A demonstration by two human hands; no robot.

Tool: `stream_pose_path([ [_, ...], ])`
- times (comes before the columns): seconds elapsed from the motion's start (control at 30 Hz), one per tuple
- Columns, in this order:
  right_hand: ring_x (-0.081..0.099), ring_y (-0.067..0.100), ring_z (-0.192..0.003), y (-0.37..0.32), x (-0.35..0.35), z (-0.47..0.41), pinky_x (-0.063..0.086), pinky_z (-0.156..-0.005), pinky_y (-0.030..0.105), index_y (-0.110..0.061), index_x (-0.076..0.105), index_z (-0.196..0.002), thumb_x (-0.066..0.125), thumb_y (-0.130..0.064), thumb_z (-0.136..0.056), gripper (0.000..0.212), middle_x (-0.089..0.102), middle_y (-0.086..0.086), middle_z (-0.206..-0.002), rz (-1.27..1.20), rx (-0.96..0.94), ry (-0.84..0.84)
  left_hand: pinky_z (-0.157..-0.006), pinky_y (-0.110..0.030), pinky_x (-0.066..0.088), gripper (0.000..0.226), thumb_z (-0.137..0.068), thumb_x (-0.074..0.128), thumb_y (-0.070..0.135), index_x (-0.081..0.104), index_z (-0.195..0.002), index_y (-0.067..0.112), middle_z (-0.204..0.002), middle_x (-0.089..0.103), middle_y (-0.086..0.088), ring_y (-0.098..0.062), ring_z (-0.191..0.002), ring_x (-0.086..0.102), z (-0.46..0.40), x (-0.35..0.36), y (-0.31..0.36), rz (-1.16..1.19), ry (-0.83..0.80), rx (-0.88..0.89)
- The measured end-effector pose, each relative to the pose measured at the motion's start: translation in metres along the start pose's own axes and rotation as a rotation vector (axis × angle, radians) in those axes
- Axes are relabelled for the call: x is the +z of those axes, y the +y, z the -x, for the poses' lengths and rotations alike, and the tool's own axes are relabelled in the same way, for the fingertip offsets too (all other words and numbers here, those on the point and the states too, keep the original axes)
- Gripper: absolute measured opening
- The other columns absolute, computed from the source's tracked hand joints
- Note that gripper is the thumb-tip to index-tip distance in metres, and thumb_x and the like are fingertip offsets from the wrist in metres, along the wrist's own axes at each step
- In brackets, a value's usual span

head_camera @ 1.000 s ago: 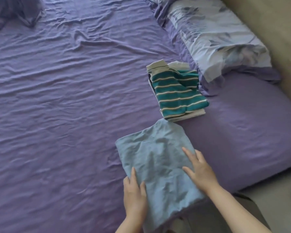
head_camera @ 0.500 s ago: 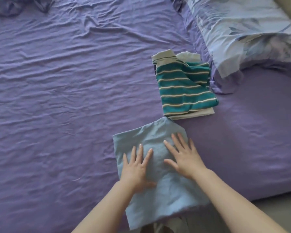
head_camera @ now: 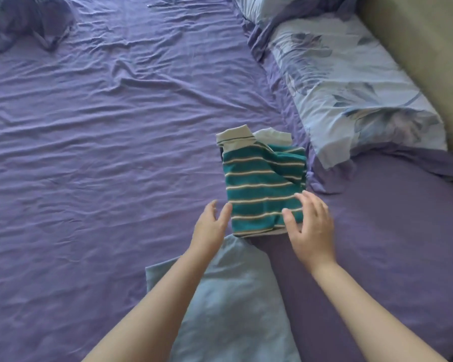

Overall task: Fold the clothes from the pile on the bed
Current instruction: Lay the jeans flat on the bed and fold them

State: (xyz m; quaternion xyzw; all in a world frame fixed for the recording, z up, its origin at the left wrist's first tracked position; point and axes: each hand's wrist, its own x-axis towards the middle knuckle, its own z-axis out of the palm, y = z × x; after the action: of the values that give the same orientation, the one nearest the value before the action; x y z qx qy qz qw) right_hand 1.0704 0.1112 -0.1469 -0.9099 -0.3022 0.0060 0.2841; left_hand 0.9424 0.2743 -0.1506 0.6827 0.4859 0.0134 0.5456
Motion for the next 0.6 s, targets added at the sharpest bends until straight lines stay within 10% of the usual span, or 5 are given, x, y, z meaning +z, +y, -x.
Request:
stream_pose_path([
  [0.23, 0.044, 0.025, -0.127, 0.060, 0.029, -0.100, 0.036, -0.102, 0.033, -0.019, 0.037, -0.135, 0.060, -0.053, -0.082, 0.067, 0.049, 0.006, -0.137, -0.281, 0.362, -0.541, -0.097, -0.045, 0.047, 0.069, -0.076, 0.064, 0.062, 0.052, -0.129, 0.021, -0.123, 0.063, -0.006, -0.029, -0.108, 0.062, -0.074, 0.036, 0.033, 0.479, -0.217, -0.379],
  [0.37, 0.044, 0.028, -0.126, 0.071, 0.049, -0.111, 0.035, -0.106, 0.041, -0.022, 0.038, -0.136, 0.056, -0.065, -0.077, 0.075, 0.051, 0.003, -0.136, -0.228, 0.365, -0.563, -0.072, -0.036, 0.055, 0.047, -0.075, 0.072, 0.049, 0.063, -0.110, 0.020, -0.096, 0.074, -0.005, -0.026, -0.085, 0.072, -0.090, 0.040, 0.023, 0.625, -0.230, -0.436],
  [0.6, 0.053, 0.019, -0.116, 0.060, 0.054, -0.112, 0.040, -0.099, 0.031, -0.017, 0.044, -0.130, 0.072, -0.032, -0.080, 0.060, 0.058, -0.001, -0.124, -0.540, 0.335, -0.496, -0.087, -0.045, 0.054, 0.055, -0.071, 0.074, 0.051, 0.063, -0.115, 0.019, -0.103, 0.073, -0.009, -0.030, -0.094, 0.070, -0.085, 0.046, 0.037, 0.728, -0.250, -0.426],
])
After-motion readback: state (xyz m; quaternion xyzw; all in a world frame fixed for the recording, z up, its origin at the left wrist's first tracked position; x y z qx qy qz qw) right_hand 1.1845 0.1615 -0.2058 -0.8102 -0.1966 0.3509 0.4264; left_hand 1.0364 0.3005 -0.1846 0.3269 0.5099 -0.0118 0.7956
